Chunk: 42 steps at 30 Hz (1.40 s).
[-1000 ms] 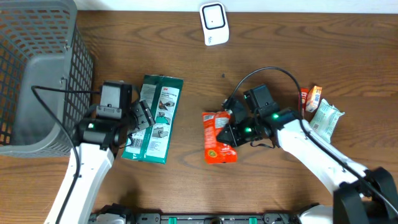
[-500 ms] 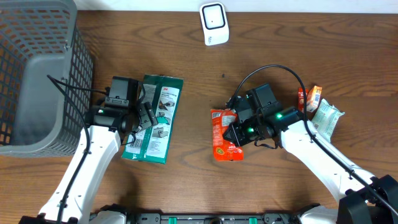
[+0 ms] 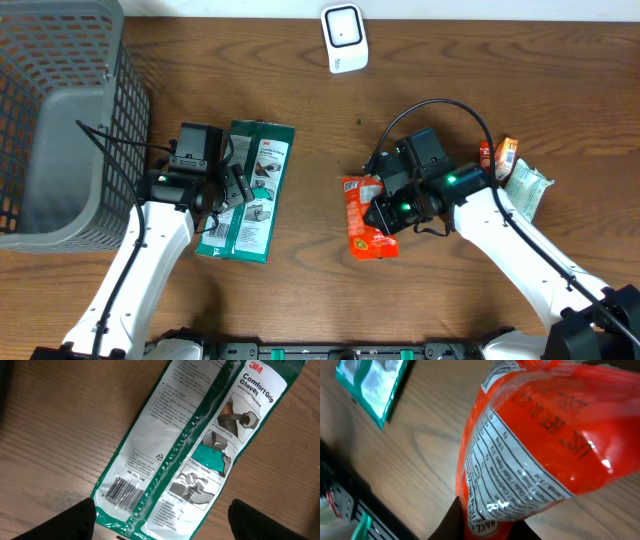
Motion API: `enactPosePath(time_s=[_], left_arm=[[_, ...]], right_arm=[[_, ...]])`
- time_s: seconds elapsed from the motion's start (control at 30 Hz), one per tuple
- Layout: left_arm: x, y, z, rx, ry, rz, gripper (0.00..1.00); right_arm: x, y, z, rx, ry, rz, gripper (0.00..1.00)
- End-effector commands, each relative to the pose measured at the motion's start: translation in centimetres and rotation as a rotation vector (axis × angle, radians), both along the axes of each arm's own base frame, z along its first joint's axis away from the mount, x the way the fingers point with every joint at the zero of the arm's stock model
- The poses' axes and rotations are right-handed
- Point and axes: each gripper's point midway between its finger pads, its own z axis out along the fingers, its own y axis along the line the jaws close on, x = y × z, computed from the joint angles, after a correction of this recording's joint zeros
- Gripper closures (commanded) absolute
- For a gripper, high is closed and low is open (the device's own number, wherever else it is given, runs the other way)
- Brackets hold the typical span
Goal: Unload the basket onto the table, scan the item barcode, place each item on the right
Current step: 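Close the right gripper on the red-orange snack bag edge, then lift the snack bag up to the white scanner with the right gripper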
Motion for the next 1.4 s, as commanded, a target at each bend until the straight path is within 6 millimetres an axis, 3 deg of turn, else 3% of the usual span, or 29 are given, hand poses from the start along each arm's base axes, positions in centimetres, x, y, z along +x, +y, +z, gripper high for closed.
enactPosePath(time_s=[0.0,0.17,0.43,0.77,0.9,1.0,1.2,1.37], left_arm=[[0.2,0.4,0.1,0.023,-0.002,-0.001,0.15],[0.2,0.4,0.1,0.023,-0.002,-0.001,0.15],[0.2,0.4,0.1,0.023,-0.002,-0.001,0.14],[0.2,0.4,0.1,0.023,-0.002,-0.001,0.14],[0.2,0.4,0.1,0.023,-0.002,-0.001,0.14],[0.2,0.4,0.1,0.023,-0.002,-0.001,0.14],[0.2,0.4,0.1,0.023,-0.002,-0.001,0.14],[0.2,0.4,0.1,0.023,-0.002,-0.001,0.14]], right_arm=[[0.8,0.5,2.4,0.034,-0.086,0.087,0.99],[2.3,-0.4,5.8,0.01,-0.133,0.081,0.99],[4.5,-3.6,12.3,-0.177,-0.252,0.017,0.99],[6.3,-5.0,21.6,-0.171,-0.321,-0.052,0.99],[8.0,-5.9,24.0,-0.203,-0.325,-0.089,0.99],[9.3,-5.5,24.3,-0.204,-0.323,-0.089,0.99],[11.8,-4.3,21.5,-0.26,-0.322,0.03,0.99],[17.4,-5.0,19.2,-0.443,-0.449,0.047,0.99]])
